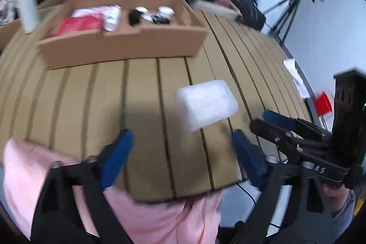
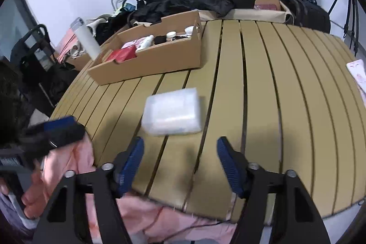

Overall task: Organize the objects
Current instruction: 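Grasp the translucent white plastic container with both tools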

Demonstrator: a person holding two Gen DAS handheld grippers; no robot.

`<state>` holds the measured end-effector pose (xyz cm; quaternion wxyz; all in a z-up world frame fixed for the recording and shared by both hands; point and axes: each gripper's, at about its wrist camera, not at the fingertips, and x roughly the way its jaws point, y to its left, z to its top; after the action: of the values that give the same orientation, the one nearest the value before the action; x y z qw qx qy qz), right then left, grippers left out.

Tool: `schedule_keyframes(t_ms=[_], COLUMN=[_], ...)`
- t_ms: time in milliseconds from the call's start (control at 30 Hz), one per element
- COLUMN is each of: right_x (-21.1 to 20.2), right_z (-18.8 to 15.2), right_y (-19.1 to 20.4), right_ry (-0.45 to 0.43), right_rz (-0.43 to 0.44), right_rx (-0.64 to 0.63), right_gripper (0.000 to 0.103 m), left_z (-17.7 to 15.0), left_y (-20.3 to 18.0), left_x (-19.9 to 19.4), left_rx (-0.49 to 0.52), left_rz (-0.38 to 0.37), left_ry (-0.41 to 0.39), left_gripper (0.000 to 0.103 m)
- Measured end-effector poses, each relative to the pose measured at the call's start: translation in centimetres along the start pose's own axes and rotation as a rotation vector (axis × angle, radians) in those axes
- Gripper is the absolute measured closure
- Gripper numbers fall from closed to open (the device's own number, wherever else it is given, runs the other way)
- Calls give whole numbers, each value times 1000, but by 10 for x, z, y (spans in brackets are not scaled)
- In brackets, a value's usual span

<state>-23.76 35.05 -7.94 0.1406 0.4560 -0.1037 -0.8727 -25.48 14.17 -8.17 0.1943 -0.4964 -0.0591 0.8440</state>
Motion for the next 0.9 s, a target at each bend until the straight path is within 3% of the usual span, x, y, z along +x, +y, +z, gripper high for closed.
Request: schedule_keyframes(t_ms=[133, 200, 300, 433, 667, 900], right_x=[28, 40, 53, 63, 62, 38], right_z=[14, 21, 26, 25, 27, 34], right_y=[-13, -19, -27, -34, -30, -11], right_ry=[16, 31, 55, 77, 96, 44], right_rz=[56, 55, 86, 165, 151, 192], right_rx=[61, 82, 104, 149, 141, 115], right_gripper=[53, 61, 62, 63, 65, 65], left_z=[12, 16, 15, 15, 16, 29], left_y=[-3, 0, 7, 8, 10, 12], left_x=[40, 54, 61, 63, 63, 22], left_rx=[-10, -36, -71, -67, -81, -88], left_rz=[-32, -69, -149, -183, -213, -201], left_ry=[52, 68, 71, 59, 52, -82], left_gripper=[49, 50, 51, 53, 61, 64])
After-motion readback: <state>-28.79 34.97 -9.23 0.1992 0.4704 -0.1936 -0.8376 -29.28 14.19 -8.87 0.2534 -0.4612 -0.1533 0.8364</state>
